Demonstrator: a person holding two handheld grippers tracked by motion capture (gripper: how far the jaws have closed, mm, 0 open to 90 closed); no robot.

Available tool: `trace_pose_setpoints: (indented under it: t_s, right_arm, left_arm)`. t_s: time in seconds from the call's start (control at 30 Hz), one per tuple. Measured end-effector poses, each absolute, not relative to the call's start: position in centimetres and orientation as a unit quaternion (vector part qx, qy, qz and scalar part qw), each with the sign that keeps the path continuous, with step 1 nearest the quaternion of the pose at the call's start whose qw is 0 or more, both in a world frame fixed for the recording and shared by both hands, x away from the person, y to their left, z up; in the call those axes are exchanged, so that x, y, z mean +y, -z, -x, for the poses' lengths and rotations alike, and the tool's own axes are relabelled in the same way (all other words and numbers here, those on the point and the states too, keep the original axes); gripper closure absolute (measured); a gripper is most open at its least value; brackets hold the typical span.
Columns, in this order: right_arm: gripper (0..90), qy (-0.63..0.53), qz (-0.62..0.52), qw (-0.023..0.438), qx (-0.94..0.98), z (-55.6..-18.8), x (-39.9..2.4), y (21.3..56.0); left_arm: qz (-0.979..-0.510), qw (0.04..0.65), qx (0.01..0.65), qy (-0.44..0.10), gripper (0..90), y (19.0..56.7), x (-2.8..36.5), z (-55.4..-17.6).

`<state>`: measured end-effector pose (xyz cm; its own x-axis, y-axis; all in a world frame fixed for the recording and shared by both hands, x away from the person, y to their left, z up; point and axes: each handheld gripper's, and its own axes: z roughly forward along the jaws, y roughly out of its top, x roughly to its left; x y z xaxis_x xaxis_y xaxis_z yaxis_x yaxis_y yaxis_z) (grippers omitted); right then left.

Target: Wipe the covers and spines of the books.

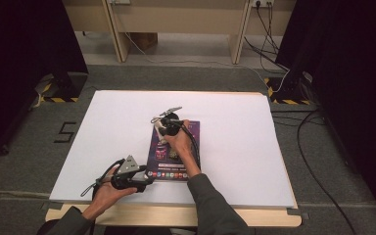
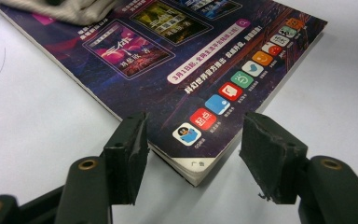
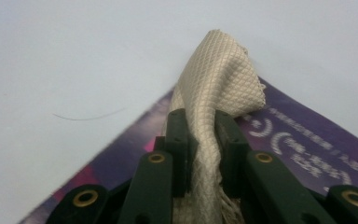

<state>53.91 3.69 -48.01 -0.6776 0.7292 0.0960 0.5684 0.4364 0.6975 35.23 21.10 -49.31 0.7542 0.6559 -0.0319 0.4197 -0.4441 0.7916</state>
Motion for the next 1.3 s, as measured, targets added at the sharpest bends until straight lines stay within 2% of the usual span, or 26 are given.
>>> trace_pose_setpoints:
  t_s: [0.17,0.4,0.77,0.87,1.1,1.3]
  right_arm:
    - [78.3,-0.364,-0.368,0.108,0.849,-53.6,4.5,48.0]
    - [78.0,-0.359,-0.382,0.108,0.844,-53.9,3.2,47.9]
    - [77.7,-0.346,-0.434,0.128,0.822,-54.3,-4.4,47.7]
    - [77.7,-0.351,-0.445,0.125,0.814,-54.3,-5.3,47.8]
    - [78.2,-0.326,-0.432,0.155,0.827,-54.0,-4.0,47.5]
    - [78.1,-0.348,-0.415,0.129,0.831,-53.7,-1.8,47.8]
  left_arm:
    - [-0.838,0.419,0.321,-0.142,40.8,49.2,21.1,-35.2]
    - [-0.835,0.422,0.323,-0.142,40.8,49.2,21.3,-35.2]
    - [-0.837,0.418,0.324,-0.143,39.6,49.2,21.4,-35.2]
    - [-0.836,0.418,0.326,-0.142,39.5,49.3,21.4,-35.2]
    - [-0.837,0.417,0.327,-0.14,35.2,49.3,21.2,-35.3]
    - [-0.836,0.418,0.327,-0.137,30.1,49.3,21.1,-35.3]
